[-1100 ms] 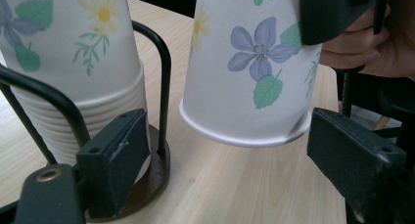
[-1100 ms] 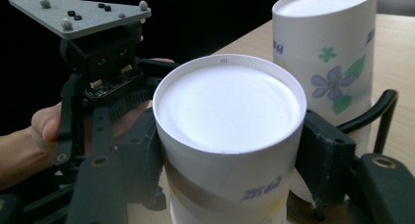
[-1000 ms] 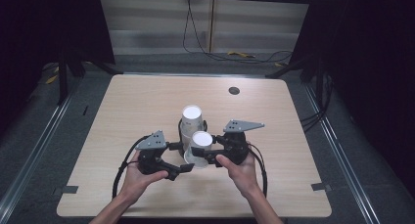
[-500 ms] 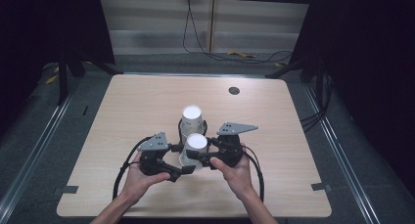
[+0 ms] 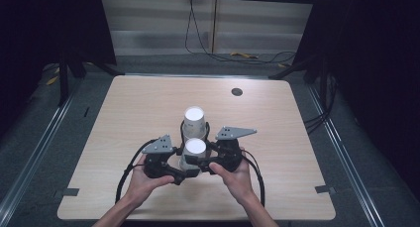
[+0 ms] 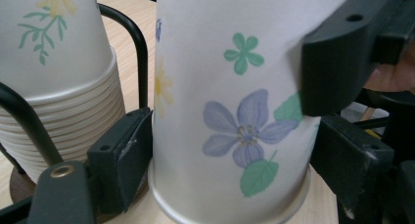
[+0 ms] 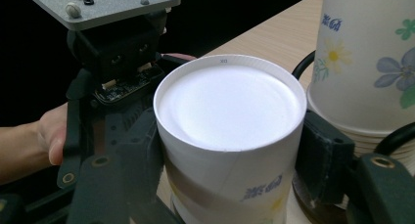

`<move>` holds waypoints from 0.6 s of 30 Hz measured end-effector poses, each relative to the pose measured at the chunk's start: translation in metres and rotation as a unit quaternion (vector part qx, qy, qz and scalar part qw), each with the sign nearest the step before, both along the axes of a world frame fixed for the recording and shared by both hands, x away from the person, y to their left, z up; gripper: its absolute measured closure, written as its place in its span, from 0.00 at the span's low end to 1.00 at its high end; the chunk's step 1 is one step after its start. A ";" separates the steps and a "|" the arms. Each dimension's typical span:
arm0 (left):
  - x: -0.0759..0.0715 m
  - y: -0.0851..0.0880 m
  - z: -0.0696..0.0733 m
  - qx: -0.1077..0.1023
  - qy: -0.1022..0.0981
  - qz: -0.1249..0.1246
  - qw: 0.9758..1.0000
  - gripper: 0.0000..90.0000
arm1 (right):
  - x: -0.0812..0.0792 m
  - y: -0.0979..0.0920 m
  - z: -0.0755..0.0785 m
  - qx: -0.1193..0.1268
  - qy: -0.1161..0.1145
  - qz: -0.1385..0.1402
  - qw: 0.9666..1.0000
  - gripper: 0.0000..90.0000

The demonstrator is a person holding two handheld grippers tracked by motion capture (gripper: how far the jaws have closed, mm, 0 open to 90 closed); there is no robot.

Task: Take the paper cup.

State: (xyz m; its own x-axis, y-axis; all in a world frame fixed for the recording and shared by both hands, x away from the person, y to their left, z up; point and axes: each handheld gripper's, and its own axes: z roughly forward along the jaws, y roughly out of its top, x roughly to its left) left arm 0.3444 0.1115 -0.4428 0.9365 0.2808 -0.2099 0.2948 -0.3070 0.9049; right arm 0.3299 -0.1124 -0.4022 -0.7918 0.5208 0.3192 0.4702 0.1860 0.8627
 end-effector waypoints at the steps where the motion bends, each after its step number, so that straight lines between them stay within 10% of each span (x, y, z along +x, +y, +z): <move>1: 0.000 0.000 0.000 0.000 0.000 0.000 1.000 0.23 | 0.000 0.000 0.000 0.000 0.000 0.000 1.000 0.39; 18: 0.000 0.001 0.003 -0.003 -0.013 -0.004 1.000 0.28 | 0.000 0.000 0.002 0.008 -0.013 0.000 1.000 0.36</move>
